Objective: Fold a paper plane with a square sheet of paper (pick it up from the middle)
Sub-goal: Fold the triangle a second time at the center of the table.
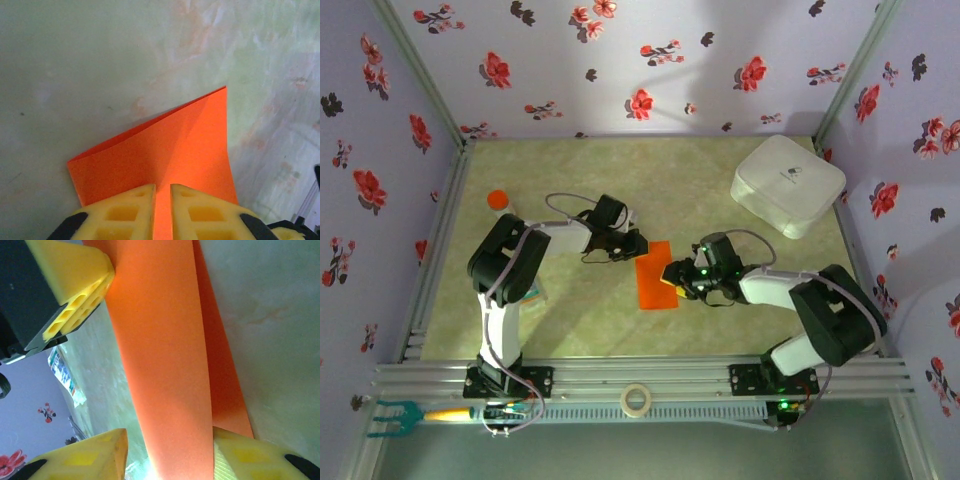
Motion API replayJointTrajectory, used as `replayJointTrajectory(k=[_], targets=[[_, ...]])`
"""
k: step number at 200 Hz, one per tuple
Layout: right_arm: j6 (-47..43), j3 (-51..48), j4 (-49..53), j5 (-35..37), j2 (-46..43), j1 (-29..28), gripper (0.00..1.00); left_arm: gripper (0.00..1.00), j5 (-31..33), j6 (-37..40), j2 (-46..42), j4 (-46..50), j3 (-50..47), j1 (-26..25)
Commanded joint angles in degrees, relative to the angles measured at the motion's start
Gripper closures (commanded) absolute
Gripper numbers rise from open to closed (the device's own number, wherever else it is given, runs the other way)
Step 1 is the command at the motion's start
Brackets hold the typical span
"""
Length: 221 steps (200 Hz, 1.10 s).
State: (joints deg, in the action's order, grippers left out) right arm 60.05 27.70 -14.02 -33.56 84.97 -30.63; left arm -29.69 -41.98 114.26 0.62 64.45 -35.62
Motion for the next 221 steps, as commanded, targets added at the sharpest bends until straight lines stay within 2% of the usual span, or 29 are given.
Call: replayJointTrajectory(k=[1,25,72,119,175,221], targets=[[-1.1,1.2,-3.1,-2.7,1.8,1.2,0.59,0.83,-1.0,0.9,0.5,2.5,1.0,0.0],[-1.8,1.1,-3.3,-3.1,2.8,2.0,0.63,0.80,-1.4,1.0,-0.7,2.3,1.5,0.0],[-1.6,0.8,-5.3,-3.8,5.0,2.3,0.81,0.65,-1.8,1.6,-5.6,2.6,1.3,-0.3],[4.1,-1.3,-10.9,-1.4,5.5,2.2,0.94,0.63,2.7,2.6,-16.6,-1.0,-5.5,-1.2],[13.8,-4.9,-20.4,2.4,4.9,1.0,0.96,0.66,16.8,3.5,-30.8,-4.1,-16.2,-4.3],[10.1,-2.8,-16.2,0.5,4.6,0.5,0.86,0.65,21.0,5.6,-38.7,-7.5,-23.4,-6.7]])
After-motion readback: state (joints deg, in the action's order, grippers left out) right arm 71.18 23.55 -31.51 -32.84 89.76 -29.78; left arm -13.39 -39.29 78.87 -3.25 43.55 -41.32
